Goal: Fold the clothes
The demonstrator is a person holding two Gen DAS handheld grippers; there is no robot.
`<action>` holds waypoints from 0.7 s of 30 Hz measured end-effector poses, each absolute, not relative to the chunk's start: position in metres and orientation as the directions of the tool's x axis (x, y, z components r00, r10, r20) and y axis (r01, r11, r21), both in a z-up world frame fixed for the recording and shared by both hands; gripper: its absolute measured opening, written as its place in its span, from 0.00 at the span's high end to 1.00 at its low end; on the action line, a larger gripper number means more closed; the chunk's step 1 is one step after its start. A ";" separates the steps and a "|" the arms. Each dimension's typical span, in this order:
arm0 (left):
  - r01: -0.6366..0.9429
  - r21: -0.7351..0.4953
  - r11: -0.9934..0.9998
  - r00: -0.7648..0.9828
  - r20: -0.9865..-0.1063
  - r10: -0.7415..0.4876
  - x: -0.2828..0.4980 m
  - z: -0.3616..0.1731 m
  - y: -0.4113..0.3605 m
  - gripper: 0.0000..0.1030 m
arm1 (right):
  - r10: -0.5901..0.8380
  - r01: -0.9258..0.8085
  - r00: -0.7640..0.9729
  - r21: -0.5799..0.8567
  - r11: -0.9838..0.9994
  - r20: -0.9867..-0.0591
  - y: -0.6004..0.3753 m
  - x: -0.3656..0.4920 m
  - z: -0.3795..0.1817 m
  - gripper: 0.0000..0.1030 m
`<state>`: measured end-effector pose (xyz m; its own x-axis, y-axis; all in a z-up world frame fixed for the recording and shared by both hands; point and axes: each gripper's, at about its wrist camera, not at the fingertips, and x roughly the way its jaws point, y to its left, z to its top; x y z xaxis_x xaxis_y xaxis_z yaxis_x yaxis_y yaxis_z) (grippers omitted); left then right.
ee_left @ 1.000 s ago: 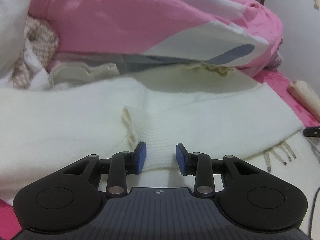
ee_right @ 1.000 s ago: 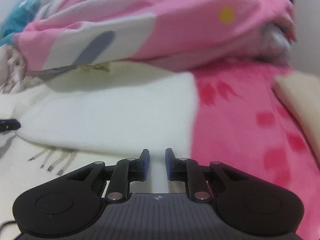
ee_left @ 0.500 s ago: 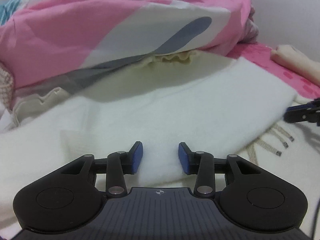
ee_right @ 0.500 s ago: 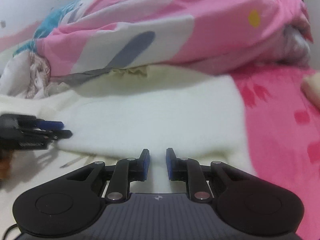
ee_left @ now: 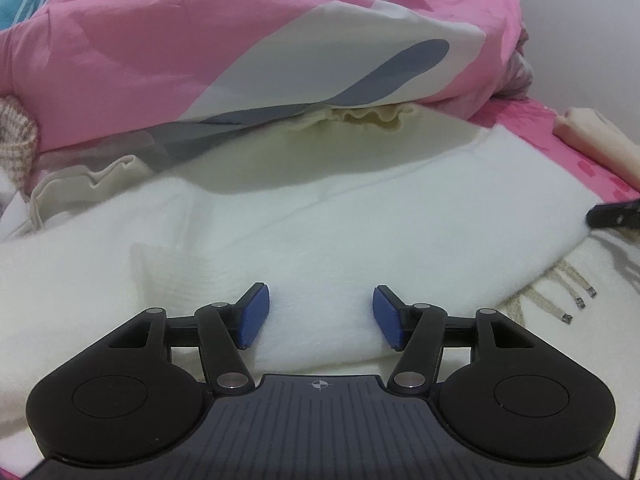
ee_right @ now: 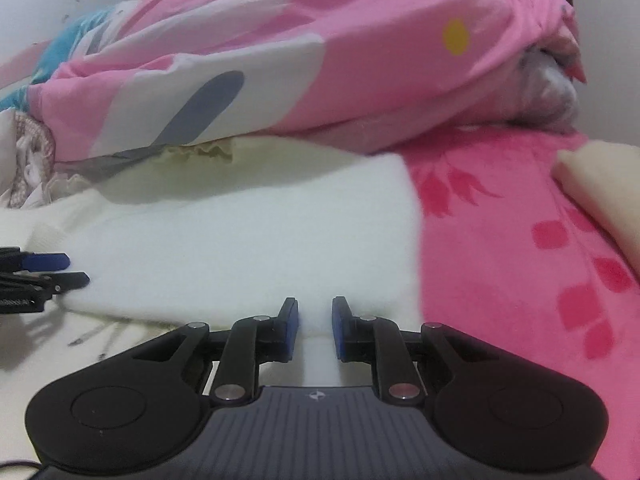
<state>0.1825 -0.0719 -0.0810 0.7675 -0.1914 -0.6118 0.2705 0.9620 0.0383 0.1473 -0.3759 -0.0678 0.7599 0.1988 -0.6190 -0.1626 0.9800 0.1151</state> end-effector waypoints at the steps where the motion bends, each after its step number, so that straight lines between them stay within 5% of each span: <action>1: 0.270 0.040 0.962 0.769 -0.611 -0.190 0.182 -0.081 -0.072 0.42 | 0.195 -0.160 0.767 0.112 0.981 -0.611 -0.376 0.151 -0.062 0.82; 7: 0.267 0.035 0.963 0.770 -0.608 -0.191 0.182 -0.082 -0.070 0.41 | 0.168 -0.149 0.814 0.080 0.986 -0.557 -0.371 0.193 -0.048 0.82; 9: 0.267 0.033 0.963 0.771 -0.607 -0.193 0.181 -0.083 -0.069 0.41 | 0.092 -0.107 0.762 0.016 0.994 -0.641 -0.373 0.212 -0.079 0.84; 14: 0.265 0.030 0.964 0.774 -0.603 -0.195 0.181 -0.083 -0.068 0.41 | 0.165 -0.063 0.762 0.182 0.981 -0.626 -0.400 0.208 -0.082 0.85; 21: 0.264 0.028 0.964 0.777 -0.599 -0.195 0.181 -0.084 -0.068 0.40 | 0.162 -0.037 0.789 0.218 0.975 -0.593 -0.406 0.257 -0.076 0.86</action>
